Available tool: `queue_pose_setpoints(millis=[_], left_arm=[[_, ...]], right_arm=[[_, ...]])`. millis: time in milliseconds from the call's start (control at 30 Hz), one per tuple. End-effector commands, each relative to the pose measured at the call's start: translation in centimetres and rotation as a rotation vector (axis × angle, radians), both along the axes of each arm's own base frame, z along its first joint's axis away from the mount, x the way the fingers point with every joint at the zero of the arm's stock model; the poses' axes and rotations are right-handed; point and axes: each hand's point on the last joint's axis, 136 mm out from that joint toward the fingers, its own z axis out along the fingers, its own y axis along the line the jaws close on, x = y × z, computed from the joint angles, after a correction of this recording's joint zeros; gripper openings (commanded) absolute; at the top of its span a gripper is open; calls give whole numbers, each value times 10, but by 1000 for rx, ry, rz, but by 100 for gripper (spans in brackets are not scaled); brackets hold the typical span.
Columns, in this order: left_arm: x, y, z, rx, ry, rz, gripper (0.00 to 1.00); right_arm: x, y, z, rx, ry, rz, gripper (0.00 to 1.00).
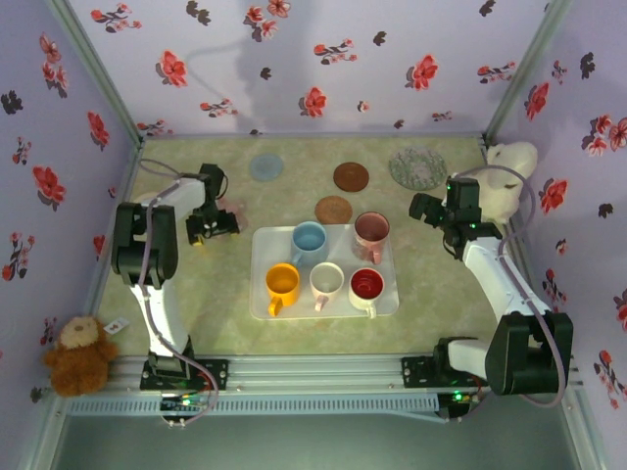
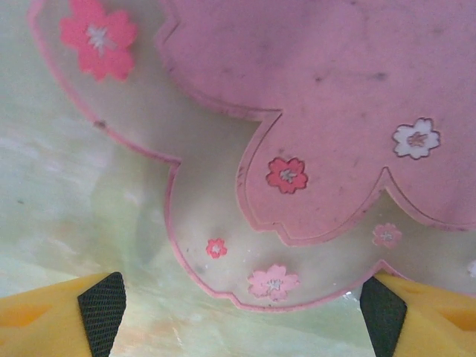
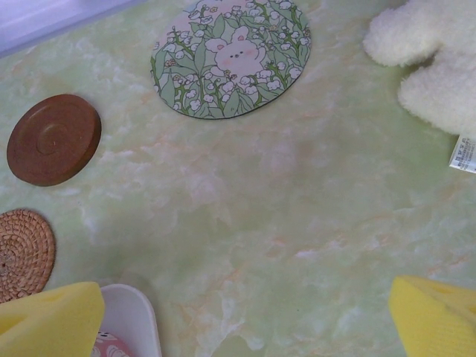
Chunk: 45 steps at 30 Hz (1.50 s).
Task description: Place the cup by the coaster
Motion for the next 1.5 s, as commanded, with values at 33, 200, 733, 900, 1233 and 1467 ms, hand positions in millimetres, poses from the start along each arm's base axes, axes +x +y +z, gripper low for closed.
queue_pose_setpoints(millis=[33,200,733,900,1233,1467], left_arm=[[16,12,3,34,-40,20,86],[21,15,4,34,-54,35,86],[25,7,49,-20,-165,46,86],[31,-14,60,-44,-187,-4,86],[56,-75,68,-115,-241,-91,80],[66,-114,55,-172,-268,-159,65]], right_arm=[[1,-1,10,-23,-18,3,99],[3,0,8,-19,-11,6,99],[2,-2,10,-36,-5,9,99],[1,-3,10,-41,1,1,99],[1,-3,6,-31,11,-5,99],[1,-3,6,-24,13,-13,99]])
